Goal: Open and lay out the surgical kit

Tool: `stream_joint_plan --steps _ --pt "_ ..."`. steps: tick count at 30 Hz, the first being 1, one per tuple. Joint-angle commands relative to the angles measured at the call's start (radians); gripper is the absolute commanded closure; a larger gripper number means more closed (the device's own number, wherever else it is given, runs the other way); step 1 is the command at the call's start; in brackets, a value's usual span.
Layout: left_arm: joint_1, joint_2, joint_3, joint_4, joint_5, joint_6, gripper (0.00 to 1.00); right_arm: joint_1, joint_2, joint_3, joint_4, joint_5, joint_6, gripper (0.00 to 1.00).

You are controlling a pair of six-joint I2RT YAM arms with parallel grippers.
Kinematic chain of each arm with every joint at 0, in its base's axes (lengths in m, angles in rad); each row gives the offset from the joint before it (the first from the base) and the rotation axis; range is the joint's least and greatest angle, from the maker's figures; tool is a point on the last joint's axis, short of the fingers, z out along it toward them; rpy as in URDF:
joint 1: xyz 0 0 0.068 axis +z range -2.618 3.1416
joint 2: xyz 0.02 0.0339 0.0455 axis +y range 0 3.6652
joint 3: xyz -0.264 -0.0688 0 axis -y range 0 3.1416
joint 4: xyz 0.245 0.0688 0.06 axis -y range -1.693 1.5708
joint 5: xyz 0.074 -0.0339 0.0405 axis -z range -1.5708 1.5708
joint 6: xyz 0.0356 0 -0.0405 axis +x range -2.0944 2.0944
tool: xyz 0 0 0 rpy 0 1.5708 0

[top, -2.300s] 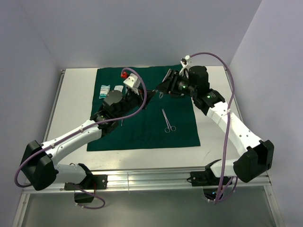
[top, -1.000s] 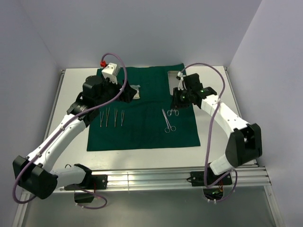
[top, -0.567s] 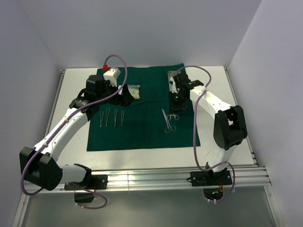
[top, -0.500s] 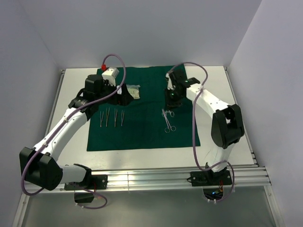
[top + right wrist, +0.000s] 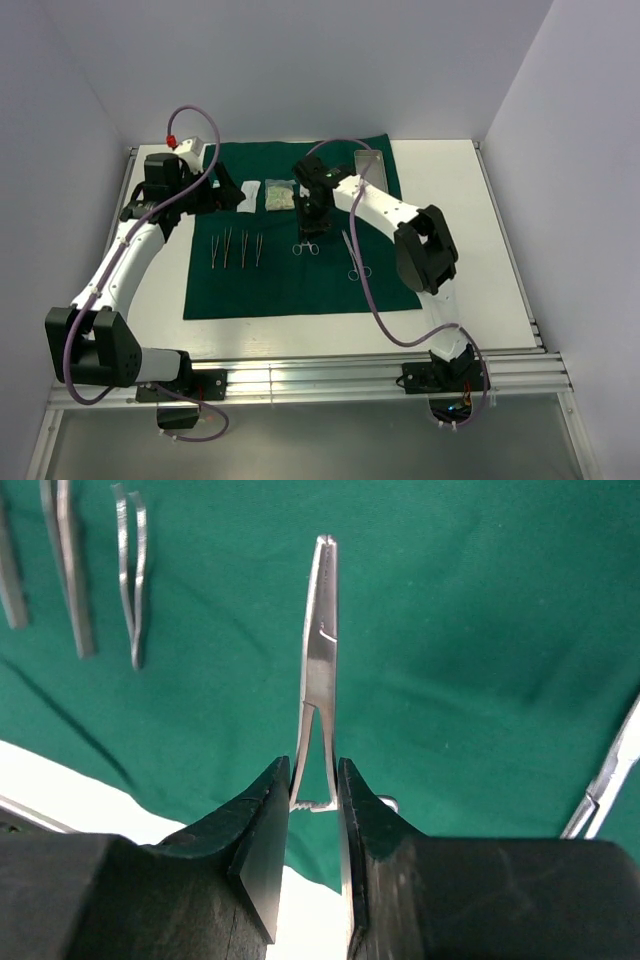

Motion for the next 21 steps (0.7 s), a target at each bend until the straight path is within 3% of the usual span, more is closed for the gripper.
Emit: stream_joint_plan --steps 1,9,21 --pt "0.027 -0.038 -0.014 0.030 0.029 -0.022 0.01 0.025 0.029 0.098 -0.033 0.020 0.070 1.00" --pt "0.044 -0.053 -0.052 0.047 0.054 -0.040 0.01 0.057 0.118 0.154 -0.056 0.068 0.102 1.00" --pt "0.056 -0.056 -0.086 0.069 0.072 -0.053 0.01 0.077 0.132 0.105 -0.070 0.091 0.198 1.00"
